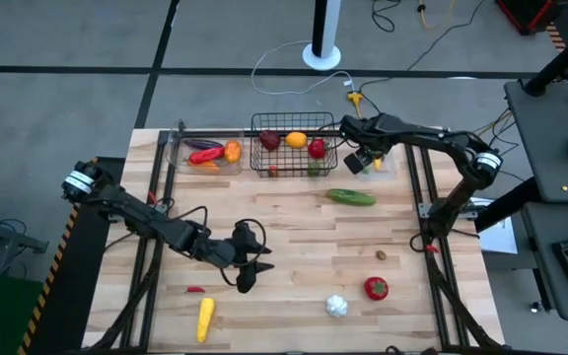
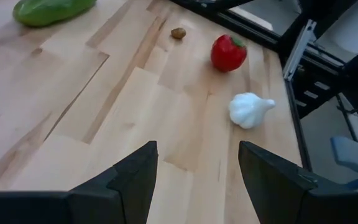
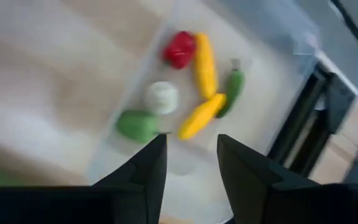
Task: Sort produce into baskets
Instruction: Put the cucumber into the clear bin
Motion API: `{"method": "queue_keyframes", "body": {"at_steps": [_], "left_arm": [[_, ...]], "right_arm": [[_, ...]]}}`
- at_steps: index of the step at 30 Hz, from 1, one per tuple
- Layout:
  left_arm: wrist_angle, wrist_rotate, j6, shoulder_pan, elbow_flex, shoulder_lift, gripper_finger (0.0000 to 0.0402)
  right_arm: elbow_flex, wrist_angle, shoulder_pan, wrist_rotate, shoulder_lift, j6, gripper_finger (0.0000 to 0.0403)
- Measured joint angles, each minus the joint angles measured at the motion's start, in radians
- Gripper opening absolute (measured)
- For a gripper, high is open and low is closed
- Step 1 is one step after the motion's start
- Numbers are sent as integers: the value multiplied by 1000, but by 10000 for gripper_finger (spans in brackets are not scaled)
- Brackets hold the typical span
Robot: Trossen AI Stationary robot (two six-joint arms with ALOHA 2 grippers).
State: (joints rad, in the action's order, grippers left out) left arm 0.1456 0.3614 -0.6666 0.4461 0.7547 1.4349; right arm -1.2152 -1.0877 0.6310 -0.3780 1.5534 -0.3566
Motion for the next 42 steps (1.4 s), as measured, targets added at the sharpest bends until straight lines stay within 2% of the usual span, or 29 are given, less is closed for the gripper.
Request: {"method": "queue_keyframes", "body": {"at_steps": [6,14,17,26,29,34,37,42], "left_arm": [[-117,70,-70,0,13,-36,208],[-614,151,-191,5,142,-54,208],[-734,153,-192,5,173,-47,208],[-825,166,-183,8,180,-46,207],[-836,197,-182,18,180,-46,207],[-868,230,-200,42,180,-46,207],[-902,233,-237,63,179,-47,207],[-997,234,-328,95,179,-56,207]], "right_arm": [[-1,1,-61,30,-58,10,143],[-1,3,-202,39,-167,46,144],[-1,4,-280,39,-188,72,144],[14,6,-496,39,-169,275,144],[21,23,-530,46,-147,348,144],[40,66,-540,141,-109,415,148],[59,98,-537,172,-84,430,169],[75,146,-534,170,-39,434,225]]}}
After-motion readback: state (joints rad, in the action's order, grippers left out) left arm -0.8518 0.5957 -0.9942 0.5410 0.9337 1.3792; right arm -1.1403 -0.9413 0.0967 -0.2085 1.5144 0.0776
